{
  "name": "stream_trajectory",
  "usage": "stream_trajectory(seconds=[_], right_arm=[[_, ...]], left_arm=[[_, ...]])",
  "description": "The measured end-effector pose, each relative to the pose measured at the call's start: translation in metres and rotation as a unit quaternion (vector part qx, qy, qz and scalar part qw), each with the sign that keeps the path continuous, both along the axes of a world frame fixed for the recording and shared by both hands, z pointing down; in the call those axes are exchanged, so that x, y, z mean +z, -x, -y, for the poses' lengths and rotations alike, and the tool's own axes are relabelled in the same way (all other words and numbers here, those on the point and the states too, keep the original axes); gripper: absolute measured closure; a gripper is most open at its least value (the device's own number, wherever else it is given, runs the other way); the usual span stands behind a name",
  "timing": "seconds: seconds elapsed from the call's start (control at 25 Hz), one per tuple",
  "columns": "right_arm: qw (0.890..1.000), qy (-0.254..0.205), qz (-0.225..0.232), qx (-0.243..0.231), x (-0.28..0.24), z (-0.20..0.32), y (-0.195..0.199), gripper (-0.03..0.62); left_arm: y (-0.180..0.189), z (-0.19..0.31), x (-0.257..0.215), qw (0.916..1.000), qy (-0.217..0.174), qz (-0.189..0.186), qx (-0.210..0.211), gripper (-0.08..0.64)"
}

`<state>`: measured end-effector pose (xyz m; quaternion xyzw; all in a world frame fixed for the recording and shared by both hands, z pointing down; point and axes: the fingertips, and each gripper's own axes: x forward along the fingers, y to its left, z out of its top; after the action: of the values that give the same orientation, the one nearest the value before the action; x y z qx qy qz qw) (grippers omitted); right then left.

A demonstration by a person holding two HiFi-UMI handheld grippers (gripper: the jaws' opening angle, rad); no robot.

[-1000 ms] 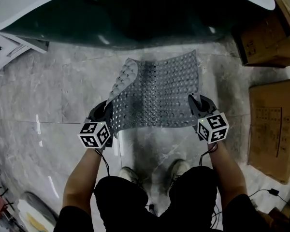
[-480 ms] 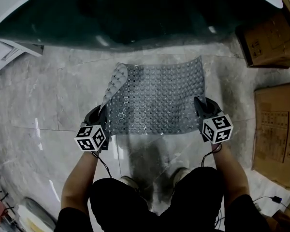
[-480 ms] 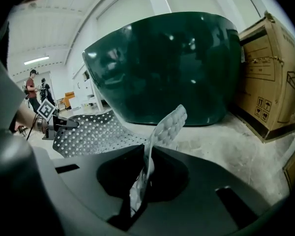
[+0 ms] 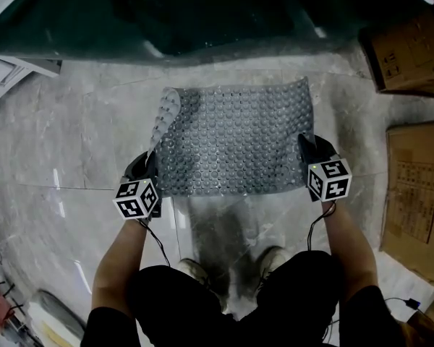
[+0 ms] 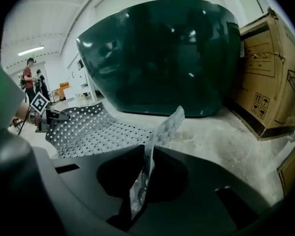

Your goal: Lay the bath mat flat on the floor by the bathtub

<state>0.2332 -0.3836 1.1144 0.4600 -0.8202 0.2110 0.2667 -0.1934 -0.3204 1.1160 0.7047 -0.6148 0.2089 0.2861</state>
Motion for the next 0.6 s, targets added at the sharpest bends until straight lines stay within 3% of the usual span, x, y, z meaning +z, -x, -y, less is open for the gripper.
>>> stream_trajectory(seconds=[0.24,0.6], right_arm=[[1.0,0.012,-0.015,0.004,0.013,-0.001,-0.007,0.561],[0.998,0.033,-0.046,0.022,0.032,-0.004,-0.02,0.56]], left_arm=[[0.012,0.0,0.011,0.9996,0.015,0.023,-0.008,0.526],[0.021,0.002,0.031,0.9899,0.048,0.13,0.028,0.526]])
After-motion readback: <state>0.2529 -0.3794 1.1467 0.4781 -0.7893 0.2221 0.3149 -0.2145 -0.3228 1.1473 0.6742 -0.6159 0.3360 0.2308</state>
